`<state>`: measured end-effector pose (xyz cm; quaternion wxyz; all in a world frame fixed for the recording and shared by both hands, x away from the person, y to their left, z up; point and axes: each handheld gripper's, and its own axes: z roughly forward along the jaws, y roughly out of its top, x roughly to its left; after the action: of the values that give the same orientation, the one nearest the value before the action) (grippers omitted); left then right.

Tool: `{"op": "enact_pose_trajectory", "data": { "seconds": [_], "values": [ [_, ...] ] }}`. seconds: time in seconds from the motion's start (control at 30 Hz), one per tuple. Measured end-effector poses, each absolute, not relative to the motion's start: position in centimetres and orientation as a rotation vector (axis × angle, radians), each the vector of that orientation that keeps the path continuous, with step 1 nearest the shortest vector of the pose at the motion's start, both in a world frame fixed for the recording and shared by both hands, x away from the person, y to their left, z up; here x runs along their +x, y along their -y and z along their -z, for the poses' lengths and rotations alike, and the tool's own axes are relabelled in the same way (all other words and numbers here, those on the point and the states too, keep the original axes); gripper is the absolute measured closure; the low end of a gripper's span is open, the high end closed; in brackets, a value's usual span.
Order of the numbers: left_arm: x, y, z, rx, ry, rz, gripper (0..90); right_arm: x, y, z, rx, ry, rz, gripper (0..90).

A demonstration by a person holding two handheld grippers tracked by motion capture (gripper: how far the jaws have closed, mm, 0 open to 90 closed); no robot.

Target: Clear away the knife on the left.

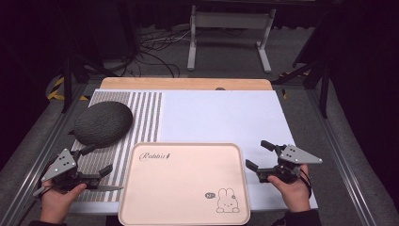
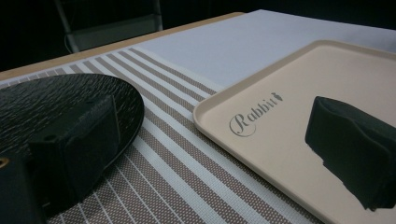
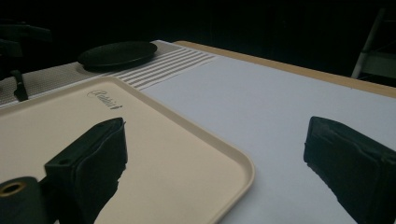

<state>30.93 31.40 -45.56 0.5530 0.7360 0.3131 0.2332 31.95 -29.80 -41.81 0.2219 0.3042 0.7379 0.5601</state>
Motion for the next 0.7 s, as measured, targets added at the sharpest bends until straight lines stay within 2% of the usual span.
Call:
{"op": "enact_pose_trajectory", "data": {
  "seconds": [0.4, 0.53, 0.7],
  "values": [
    [31.1, -31.3, 45.5, 1.720, -0.750, -0.485, 3.6, 32.2, 30.1, 42.3, 0.867, -2.037, -1.545, 6.9],
    [31.2, -31.2, 45.3, 1.699, -0.752, -0.416, 3.7, 32.2, 30.1, 42.3, 0.868, -2.035, -1.544, 6.9],
    [31.2, -31.1, 44.4, 1.712, -0.731, -0.416, 3.1, 32.2, 30.3, 42.3, 0.875, -2.022, -1.525, 6.6]
  ]
}}
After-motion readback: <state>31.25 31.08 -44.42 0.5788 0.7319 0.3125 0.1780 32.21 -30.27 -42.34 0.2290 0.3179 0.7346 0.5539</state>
